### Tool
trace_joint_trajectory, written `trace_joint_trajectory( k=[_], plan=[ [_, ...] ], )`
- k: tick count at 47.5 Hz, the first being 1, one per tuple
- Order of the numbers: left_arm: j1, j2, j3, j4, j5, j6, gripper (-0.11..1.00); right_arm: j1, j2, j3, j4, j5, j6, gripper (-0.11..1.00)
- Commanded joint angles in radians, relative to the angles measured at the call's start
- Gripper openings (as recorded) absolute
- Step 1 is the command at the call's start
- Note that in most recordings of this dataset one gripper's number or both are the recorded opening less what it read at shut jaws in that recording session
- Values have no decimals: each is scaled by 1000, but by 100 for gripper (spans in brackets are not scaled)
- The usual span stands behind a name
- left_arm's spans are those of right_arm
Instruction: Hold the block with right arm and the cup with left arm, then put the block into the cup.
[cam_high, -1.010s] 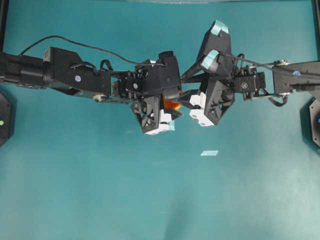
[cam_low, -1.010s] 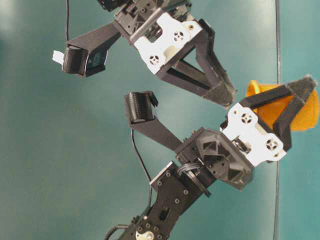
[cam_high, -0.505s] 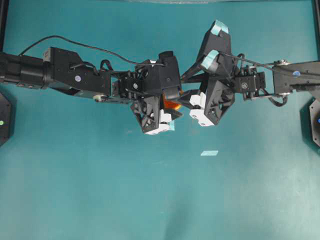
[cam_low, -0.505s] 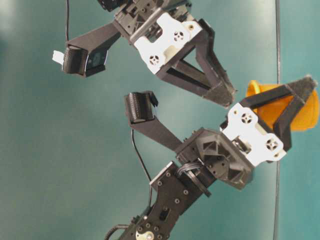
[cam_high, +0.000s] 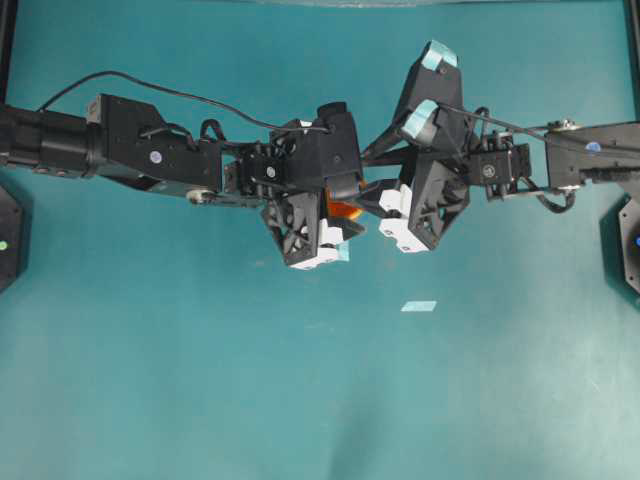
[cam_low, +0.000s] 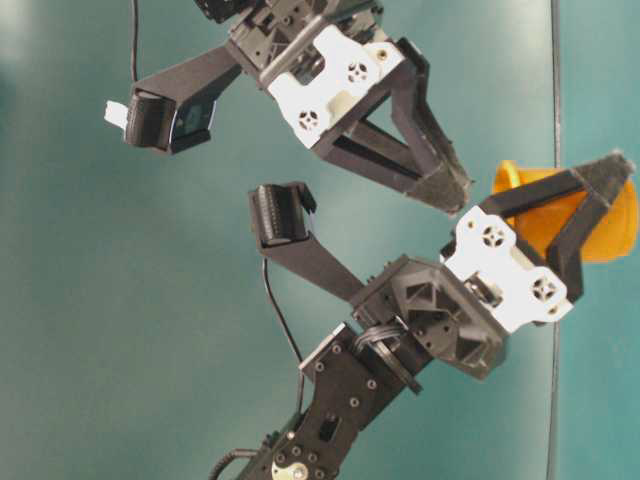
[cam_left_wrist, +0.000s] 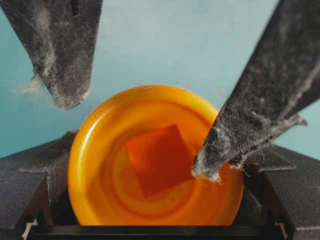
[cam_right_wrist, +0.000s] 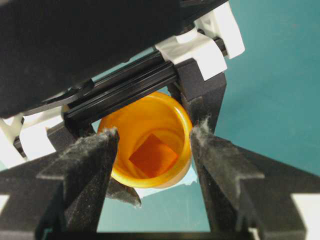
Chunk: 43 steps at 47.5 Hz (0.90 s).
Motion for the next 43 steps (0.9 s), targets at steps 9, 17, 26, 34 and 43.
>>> trace_joint_trajectory(
  k=[9, 17, 26, 34, 43],
  plan=[
    [2, -20, -9, 0, -3, 0, 65, 3, -11, -28, -3, -11, 2, 62],
    [0, -21, -11, 0, -3, 0, 65, 3, -11, -28, -3, -34, 2, 62],
    [0, -21, -11, 0, -5, 0, 65, 3, -11, -26, -2, -41, 2, 62],
    [0, -21, -11, 0, -5, 0, 65, 3, -11, -25, -3, -40, 0, 62],
    [-6, -21, -11, 0, -5, 0, 65, 3, -11, -25, -3, -40, 2, 62]
  ],
)
